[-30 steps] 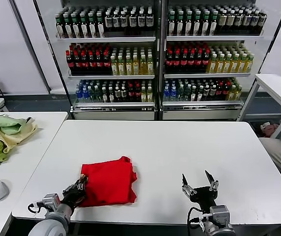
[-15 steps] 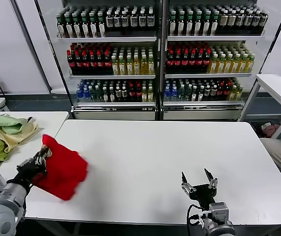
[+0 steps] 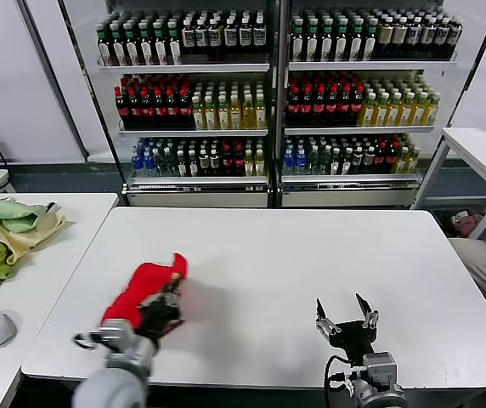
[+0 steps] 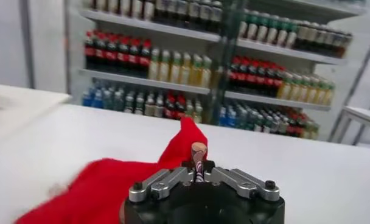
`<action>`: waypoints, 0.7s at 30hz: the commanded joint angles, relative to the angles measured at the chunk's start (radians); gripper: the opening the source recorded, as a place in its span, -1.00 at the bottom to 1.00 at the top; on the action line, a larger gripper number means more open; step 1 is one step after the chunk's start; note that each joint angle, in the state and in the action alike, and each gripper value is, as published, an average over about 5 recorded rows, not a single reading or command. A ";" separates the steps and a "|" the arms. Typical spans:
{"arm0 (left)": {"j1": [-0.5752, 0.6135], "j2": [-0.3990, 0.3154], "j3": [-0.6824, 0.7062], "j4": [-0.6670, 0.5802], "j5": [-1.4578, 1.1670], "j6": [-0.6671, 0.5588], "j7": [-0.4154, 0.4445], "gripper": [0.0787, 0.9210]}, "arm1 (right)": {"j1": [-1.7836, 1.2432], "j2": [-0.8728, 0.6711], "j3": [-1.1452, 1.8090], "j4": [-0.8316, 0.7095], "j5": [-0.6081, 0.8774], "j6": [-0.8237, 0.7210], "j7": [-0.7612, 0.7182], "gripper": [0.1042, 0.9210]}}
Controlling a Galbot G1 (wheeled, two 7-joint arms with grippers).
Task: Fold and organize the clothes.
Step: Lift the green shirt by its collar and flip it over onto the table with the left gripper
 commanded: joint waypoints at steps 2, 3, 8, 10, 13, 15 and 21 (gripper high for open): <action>-0.126 -0.234 0.285 0.142 0.271 -0.087 -0.224 -0.89 | -0.001 0.000 -0.005 -0.002 -0.005 0.003 0.000 0.76; -0.133 -0.240 0.284 0.153 0.271 -0.092 -0.235 -0.89 | 0.000 0.000 -0.006 -0.001 -0.005 0.002 0.000 0.76; -0.150 -0.243 0.283 0.174 0.266 -0.103 -0.219 -0.89 | 0.001 -0.003 -0.002 0.010 -0.005 -0.002 0.001 0.76; -0.154 -0.234 0.283 0.166 0.252 -0.113 -0.188 -0.89 | 0.000 -0.004 0.001 0.014 -0.005 -0.003 0.001 0.76; -0.156 -0.221 0.287 0.140 0.228 -0.135 -0.142 -0.82 | 0.003 -0.005 0.004 0.017 -0.004 -0.005 0.001 0.76; -0.156 -0.214 0.292 0.113 0.223 -0.147 -0.115 -0.70 | 0.013 -0.006 0.005 0.017 0.000 -0.010 0.001 0.76; -0.157 -0.165 0.258 0.011 0.233 -0.182 -0.012 -0.29 | 0.089 -0.015 -0.007 0.003 0.029 -0.042 0.007 0.76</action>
